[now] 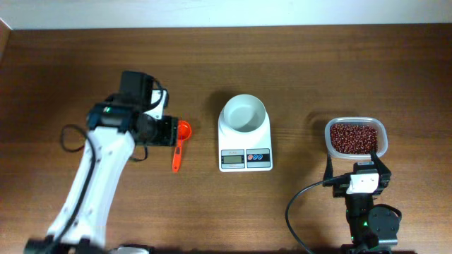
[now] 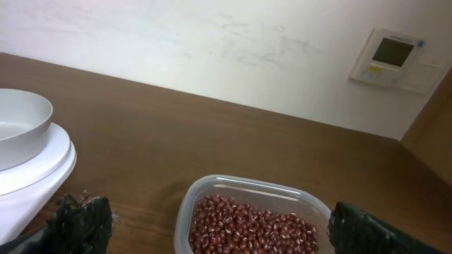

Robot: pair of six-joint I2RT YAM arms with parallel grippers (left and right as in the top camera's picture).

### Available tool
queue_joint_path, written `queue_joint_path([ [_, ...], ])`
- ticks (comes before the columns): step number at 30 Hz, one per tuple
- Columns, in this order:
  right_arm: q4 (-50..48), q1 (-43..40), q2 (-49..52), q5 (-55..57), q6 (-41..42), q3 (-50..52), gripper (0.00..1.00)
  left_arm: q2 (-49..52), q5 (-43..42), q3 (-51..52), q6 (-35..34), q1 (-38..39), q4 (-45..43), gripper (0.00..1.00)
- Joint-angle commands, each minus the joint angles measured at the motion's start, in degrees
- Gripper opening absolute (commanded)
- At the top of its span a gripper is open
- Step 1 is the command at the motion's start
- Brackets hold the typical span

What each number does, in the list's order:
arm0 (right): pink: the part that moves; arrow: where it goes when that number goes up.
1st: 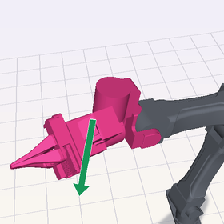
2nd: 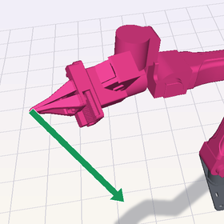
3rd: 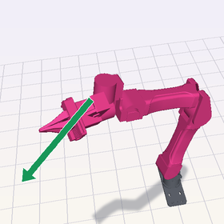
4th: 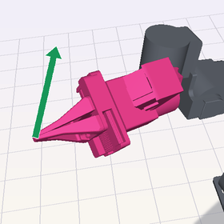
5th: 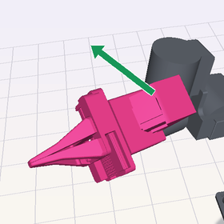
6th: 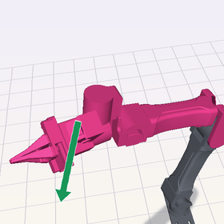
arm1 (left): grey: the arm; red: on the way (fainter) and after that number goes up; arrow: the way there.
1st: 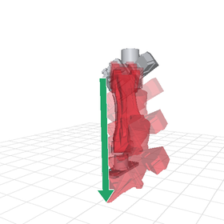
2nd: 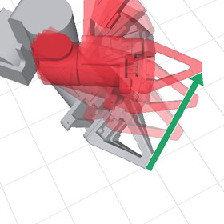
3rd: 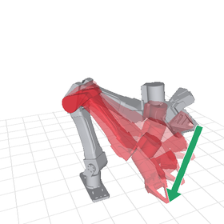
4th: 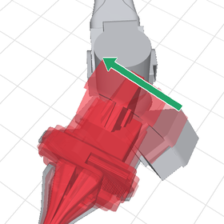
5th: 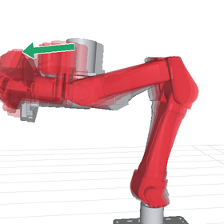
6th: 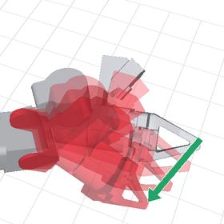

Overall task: Scoop item into bowl and weigh 50g on scale
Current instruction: 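Reach the left gripper to the red scoop and grasp its handle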

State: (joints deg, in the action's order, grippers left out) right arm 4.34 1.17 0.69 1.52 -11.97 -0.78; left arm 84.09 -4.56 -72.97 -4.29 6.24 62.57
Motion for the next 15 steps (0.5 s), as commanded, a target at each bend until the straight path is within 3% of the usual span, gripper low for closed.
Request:
queue_joint_path([
  [1,0.2,0.33,-0.48,0.66,0.37,0.46,0.99,7.02,-3.63,-0.96,-0.46,-0.13,0.13,0.14],
  [3,0.2,0.33,-0.48,0.66,0.37,0.46,0.99,10.56,-3.61,-0.96,-0.44,0.26,0.11,0.03],
  [5,0.2,0.33,-0.48,0.66,0.37,0.46,0.99,14.27,-3.61,-0.96,-0.44,1.14,-0.22,0.02],
  [8,0.2,0.33,-0.48,0.66,0.37,0.46,0.99,18.21,-3.58,-0.96,-0.44,2.89,-0.09,0.14],
  [11,0.2,0.33,-0.48,0.66,0.37,0.46,0.99,20.31,-2.71,-0.96,-0.66,3.63,0.09,0.36],
  [15,0.2,0.33,-0.48,0.66,0.37,0.46,0.99,21.55,2.01,-0.9,-2.97,3.63,-1.4,0.4],
])
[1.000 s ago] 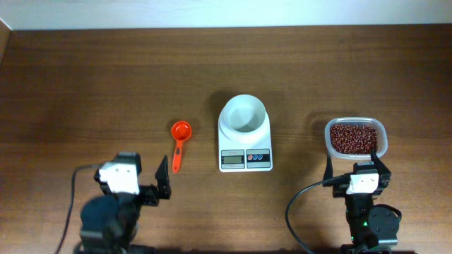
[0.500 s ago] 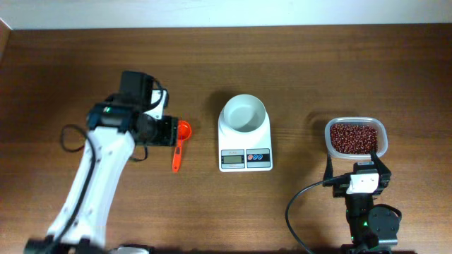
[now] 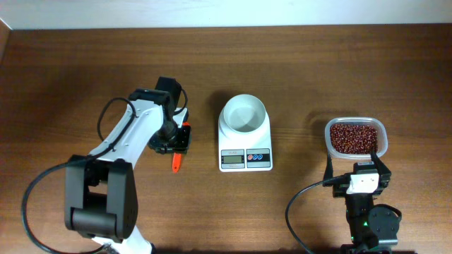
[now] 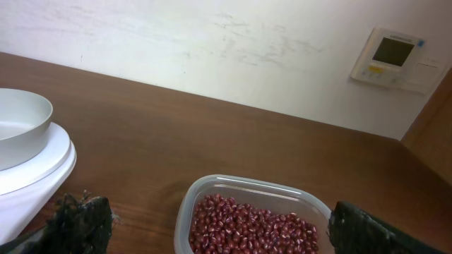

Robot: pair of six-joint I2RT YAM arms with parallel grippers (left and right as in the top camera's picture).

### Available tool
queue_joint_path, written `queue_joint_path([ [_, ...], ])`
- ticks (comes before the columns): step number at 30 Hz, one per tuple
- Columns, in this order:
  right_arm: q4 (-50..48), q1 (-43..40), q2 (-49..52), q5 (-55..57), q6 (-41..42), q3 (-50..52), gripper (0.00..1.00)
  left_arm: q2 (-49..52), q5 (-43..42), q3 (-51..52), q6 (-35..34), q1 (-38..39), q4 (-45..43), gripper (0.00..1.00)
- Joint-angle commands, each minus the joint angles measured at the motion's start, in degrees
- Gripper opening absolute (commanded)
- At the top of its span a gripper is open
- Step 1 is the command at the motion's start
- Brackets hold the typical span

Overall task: Scoop item into bowl and weigh 50g on scale
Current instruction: 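Reach the left gripper to the red scoop and grasp its handle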

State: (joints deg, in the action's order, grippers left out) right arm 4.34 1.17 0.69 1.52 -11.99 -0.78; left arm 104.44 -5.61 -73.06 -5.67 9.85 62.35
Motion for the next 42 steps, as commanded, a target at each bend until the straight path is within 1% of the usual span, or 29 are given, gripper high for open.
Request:
queue_joint_path([
  [1,0.2,0.33,-0.48,0.66,0.39,0.46,0.99,1.4,3.06,-0.66,-1.57,0.02,-2.91,0.44],
  [2,0.2,0.33,-0.48,0.66,0.39,0.46,0.99,1.57,3.06,-0.39,-1.55,0.02,-4.02,0.49],
  [3,0.2,0.33,-0.48,0.66,0.39,0.46,0.99,1.64,3.08,0.13,-1.55,0.02,-5.62,0.52],
  [4,0.2,0.33,-0.48,0.66,0.39,0.46,0.99,1.68,3.08,0.72,-1.55,0.02,-6.86,0.51],
  [7,0.2,0.33,-0.48,0.66,0.39,0.46,0.99,1.73,3.08,2.6,-1.57,0.02,-9.84,0.48],
  [12,0.2,0.33,-0.48,0.66,0.39,0.46,0.99,1.73,3.06,4.39,-1.57,0.31,-11.02,0.44],
  [15,0.2,0.33,-0.48,0.66,0.39,0.46,0.99,1.73,3.1,7.06,-1.57,0.55,-15.43,0.41],
  [20,0.2,0.33,-0.48,0.66,0.39,0.46,0.99,1.73,4.15,9.51,-1.57,0.55,-20.17,0.38],
  [27,0.2,0.33,-0.48,0.66,0.39,0.46,0.99,1.73,4.15,9.6,-1.57,0.55,-22.75,0.37],
  [29,0.2,0.33,-0.48,0.66,0.39,0.46,0.99,1.73,4.15,9.6,-1.57,0.55,-22.99,0.34],
  [31,0.2,0.33,-0.48,0.66,0.39,0.46,0.99,1.73,4.13,9.79,-1.6,0.55,-22.97,0.29],
  [38,0.2,0.33,-0.48,0.66,0.39,0.46,0.99,1.73,4.11,10.19,-1.73,0.55,-23.3,0.29],
  [40,0.2,0.33,-0.48,0.66,0.39,0.46,0.99,1.73,4.13,10.19,-2.67,0.55,-23.3,0.34],
  [41,0.2,0.33,-0.48,0.66,0.39,0.46,0.99,1.73,4.13,10.19,-2.67,0.55,-23.32,0.38],
  [42,0.2,0.33,-0.48,0.66,0.39,0.46,0.99,1.73,4.13,10.19,-2.69,0.55,-23.39,0.39],
])
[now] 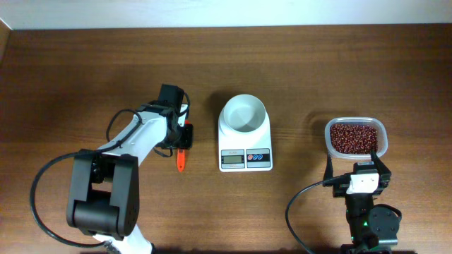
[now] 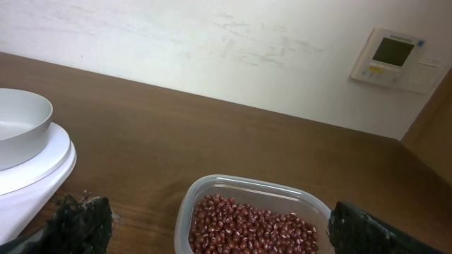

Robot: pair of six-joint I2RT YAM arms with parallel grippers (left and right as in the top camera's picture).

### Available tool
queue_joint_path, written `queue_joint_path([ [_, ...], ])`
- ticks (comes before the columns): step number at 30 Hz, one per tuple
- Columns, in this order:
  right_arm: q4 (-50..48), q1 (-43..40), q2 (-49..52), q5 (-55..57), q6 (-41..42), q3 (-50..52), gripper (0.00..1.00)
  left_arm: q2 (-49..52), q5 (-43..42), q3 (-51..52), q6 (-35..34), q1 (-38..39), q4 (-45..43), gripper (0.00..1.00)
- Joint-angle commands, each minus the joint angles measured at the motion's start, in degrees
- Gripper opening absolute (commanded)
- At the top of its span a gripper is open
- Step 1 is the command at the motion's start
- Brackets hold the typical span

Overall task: Scoop item into bowl and weigh 50g on scale
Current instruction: 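Reach the left gripper to the red scoop and grasp its handle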

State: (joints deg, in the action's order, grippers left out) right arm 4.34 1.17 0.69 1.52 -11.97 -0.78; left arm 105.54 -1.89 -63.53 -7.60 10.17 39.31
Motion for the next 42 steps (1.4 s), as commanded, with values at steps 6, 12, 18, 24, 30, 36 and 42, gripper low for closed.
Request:
queue_joint_path([
  [6,0.2,0.33,-0.48,0.66,0.35,0.46,0.99,0.63,0.42,0.66,-0.76,0.22,-1.36,0.34],
  [12,0.2,0.33,-0.48,0.66,0.37,0.46,0.99,0.63,0.39,0.66,-2.05,0.22,-1.4,0.31],
  [18,0.2,0.33,-0.48,0.66,0.37,0.46,0.99,0.63,0.13,0.66,-2.08,0.22,-1.33,0.2],
  [24,0.2,0.33,-0.48,0.66,0.37,0.46,0.99,0.63,-1.31,0.66,-2.21,0.17,-1.33,0.28],
  [30,0.2,0.33,-0.48,0.66,0.37,0.46,0.99,0.63,-1.33,0.66,-2.23,0.17,-1.29,0.24],
  [36,0.2,0.33,-0.48,0.66,0.37,0.46,0.99,-1.49,-3.96,-0.22,-2.78,0.17,-0.7,0.18],
  [42,0.2,0.33,-0.48,0.66,0.37,0.46,0.99,-4.46,-11.28,-3.5,-8.28,-0.66,4.81,0.14],
])
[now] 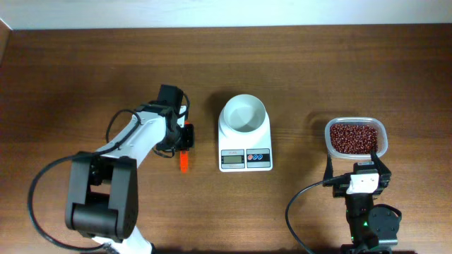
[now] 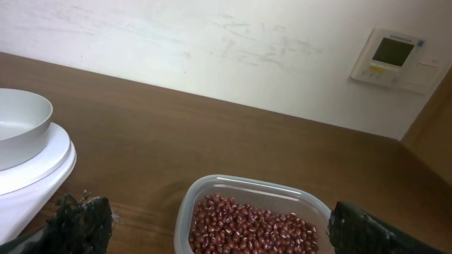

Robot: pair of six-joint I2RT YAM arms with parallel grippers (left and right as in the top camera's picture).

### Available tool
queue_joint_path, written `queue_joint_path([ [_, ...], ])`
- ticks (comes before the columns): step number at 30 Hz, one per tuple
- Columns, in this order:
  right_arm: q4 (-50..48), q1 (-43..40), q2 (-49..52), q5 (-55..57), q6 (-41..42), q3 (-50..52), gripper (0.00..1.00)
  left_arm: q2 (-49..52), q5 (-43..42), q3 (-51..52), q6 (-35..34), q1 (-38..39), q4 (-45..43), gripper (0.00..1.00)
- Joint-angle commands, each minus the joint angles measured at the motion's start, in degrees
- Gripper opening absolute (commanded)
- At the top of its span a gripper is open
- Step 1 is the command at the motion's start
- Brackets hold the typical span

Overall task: Scoop item into bowl and weigh 50g on scale
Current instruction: 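Reach the left gripper to the red scoop and grasp its handle, then lift the scoop over the scale and pass it to the right gripper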

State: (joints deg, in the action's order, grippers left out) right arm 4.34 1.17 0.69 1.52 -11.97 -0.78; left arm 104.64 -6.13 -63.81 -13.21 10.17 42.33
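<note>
An orange scoop (image 1: 183, 164) lies left of the white scale (image 1: 245, 159); only its handle shows. My left gripper (image 1: 182, 135) sits over the scoop's bowl end and appears shut on it. An empty white bowl (image 1: 244, 113) stands on the scale and also shows as the bowl (image 2: 18, 123) in the right wrist view. A clear tub of red beans (image 1: 355, 137) sits at the right. My right gripper (image 2: 222, 227) stands open just short of the tub of beans (image 2: 251, 222), its fingers (image 2: 78, 224) wide apart.
The scale's display (image 1: 232, 159) and buttons (image 1: 258, 154) face the front edge. The left arm's cable (image 1: 49, 190) loops over the table at the left. A white wall with a control panel (image 2: 392, 55) rises behind the table.
The scoop's handle has shifted slightly to the right under my left gripper. The left arm has barely moved. The right arm, tub, scale and bowl are unchanged.
First my left gripper stood just left of the scoop, which lay in full view. Then it was over the scoop's bowl end, with only the handle showing. After that the handle pointed straighter toward the front, and now sits a little further right. My right gripper stayed open by the tub throughout.
</note>
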Motion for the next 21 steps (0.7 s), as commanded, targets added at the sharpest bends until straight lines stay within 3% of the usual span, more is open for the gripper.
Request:
queue_joint_path([
  [1,0.2,0.33,-0.48,0.66,0.37,0.46,0.99,-4.2,-9.73,-4.13,-2.67,-1.25,2.62,0.12],
  [4,0.2,0.33,-0.48,0.66,0.37,0.46,0.99,-5.27,-16.76,-5.79,-5.79,-4.33,3.98,0.13],
  [8,0.2,0.33,-0.48,0.66,0.37,0.46,0.99,-5.35,-34.58,-5.79,-6.36,-9.33,3.65,0.03],
  [12,0.2,0.33,-0.48,0.66,0.37,0.46,0.99,-5.35,-45.05,-5.79,-16.98,-13.11,3.61,0.0],
  [17,0.2,0.33,-0.48,0.66,0.37,0.46,0.99,-5.35,-50.69,-5.79,-24.87,-14.1,3.61,0.0],
  [21,0.15,0.33,-0.48,0.92,0.07,0.46,0.99,-5.35,-52.41,-5.79,-25.16,-14.1,3.58,0.0],
])
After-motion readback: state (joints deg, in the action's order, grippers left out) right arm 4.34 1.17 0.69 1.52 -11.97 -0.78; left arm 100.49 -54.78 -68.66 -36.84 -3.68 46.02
